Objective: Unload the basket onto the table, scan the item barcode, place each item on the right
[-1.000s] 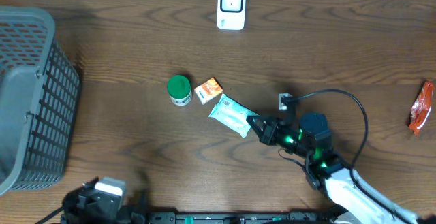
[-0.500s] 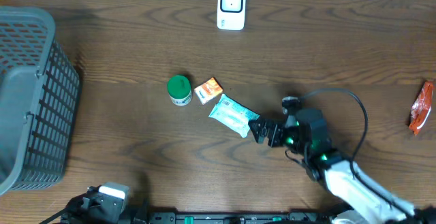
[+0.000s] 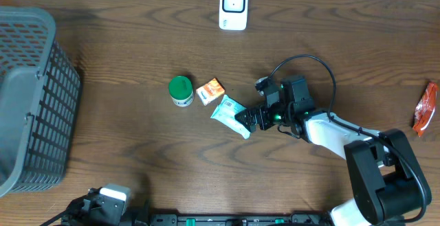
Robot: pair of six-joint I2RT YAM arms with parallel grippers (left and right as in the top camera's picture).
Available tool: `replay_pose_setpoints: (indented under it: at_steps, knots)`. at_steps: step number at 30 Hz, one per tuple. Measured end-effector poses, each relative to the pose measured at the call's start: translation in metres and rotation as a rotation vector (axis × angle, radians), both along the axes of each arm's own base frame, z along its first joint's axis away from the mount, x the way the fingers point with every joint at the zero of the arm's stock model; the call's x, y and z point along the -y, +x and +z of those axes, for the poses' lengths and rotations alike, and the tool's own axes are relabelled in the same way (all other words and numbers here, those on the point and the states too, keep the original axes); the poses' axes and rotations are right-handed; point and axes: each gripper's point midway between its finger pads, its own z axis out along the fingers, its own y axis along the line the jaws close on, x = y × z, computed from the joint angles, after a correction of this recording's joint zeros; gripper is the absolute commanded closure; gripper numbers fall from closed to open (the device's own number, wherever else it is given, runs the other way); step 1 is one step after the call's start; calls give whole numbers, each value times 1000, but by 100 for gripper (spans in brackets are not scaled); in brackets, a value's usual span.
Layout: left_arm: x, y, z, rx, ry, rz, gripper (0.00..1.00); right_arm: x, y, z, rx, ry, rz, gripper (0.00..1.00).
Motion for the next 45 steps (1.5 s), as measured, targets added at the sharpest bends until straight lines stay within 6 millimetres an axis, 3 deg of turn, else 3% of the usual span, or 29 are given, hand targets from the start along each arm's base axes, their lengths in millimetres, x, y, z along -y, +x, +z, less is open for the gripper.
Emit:
replay_pose_setpoints:
  at_steps: [8, 17, 21, 23, 26, 45]
  knots:
    - [0, 0, 0, 0, 0, 0, 7, -4, -16, -2, 5, 0, 123, 1]
    - [0, 0, 0, 0, 0, 0, 7, -3, -17, -4, 15, -29, 144, 1]
    - [0, 0, 0, 0, 0, 0, 8, -11, -14, -9, 41, -48, 158, 8]
    - [0, 0, 0, 0, 0, 0, 7, -16, -11, -12, 54, -59, 168, 19]
    - [0, 0, 0, 0, 0, 0, 7, -19, -7, -16, 66, -87, 165, 27]
    - [0, 0, 0, -1, 0, 0, 8, -10, -16, -18, -74, -147, 101, 18]
